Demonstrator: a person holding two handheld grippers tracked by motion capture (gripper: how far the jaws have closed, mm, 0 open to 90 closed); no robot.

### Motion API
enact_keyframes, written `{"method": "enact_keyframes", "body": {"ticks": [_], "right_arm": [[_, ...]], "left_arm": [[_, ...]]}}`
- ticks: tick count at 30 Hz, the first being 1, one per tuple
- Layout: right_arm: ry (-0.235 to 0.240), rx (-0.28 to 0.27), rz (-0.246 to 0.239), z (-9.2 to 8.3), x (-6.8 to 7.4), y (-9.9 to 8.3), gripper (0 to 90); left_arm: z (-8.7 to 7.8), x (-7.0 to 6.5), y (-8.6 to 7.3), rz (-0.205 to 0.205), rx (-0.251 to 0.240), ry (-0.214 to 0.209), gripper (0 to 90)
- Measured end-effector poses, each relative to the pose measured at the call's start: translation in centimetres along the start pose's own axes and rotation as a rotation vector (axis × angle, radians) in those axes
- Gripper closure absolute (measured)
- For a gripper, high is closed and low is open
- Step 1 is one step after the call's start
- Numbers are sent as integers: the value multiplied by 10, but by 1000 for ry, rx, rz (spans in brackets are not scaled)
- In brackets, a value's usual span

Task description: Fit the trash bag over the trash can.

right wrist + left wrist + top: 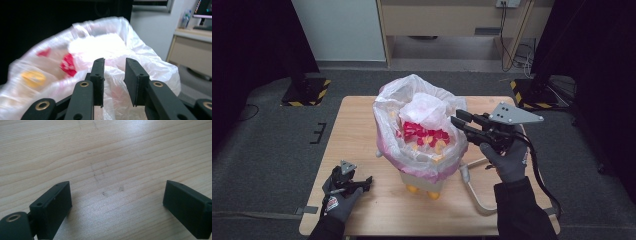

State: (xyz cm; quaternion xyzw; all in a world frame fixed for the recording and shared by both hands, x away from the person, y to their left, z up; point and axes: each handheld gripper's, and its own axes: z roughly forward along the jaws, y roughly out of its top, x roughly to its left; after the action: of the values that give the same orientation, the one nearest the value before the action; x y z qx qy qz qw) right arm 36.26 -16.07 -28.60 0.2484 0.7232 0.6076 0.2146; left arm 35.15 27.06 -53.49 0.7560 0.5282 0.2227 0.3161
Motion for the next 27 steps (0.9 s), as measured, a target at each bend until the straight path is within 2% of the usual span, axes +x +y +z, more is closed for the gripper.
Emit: {"method": "enact_keyframes", "body": {"ticks": [2, 4, 6, 9, 16, 20, 24, 27], "right_arm": [[0, 7, 10, 2, -1, -6, 693], [-3, 21, -2, 2, 1, -11, 692], [-6, 2, -22, 2, 2, -15, 681], [0, 2, -16, 0, 3, -14, 643], [2, -110, 9, -12, 4, 3, 553], [21, -142, -4, -16, 9, 17, 541], [53, -99, -27, -7, 17, 22, 538], [63, -44, -40, 3, 21, 13, 540]], "left_arm": [[0, 0, 0, 1, 1, 0, 72], [0, 0, 0, 1, 1, 0, 72], [0, 0, 0, 1, 1, 0, 71], [0, 0, 0, 1, 2, 0, 71], [0, 0, 0, 2, 4, 1, 69], [0, 0, 0, 1, 3, 0, 68], [0, 0, 0, 1, 3, 0, 68], [0, 0, 0, 1, 4, 0, 66]]}}
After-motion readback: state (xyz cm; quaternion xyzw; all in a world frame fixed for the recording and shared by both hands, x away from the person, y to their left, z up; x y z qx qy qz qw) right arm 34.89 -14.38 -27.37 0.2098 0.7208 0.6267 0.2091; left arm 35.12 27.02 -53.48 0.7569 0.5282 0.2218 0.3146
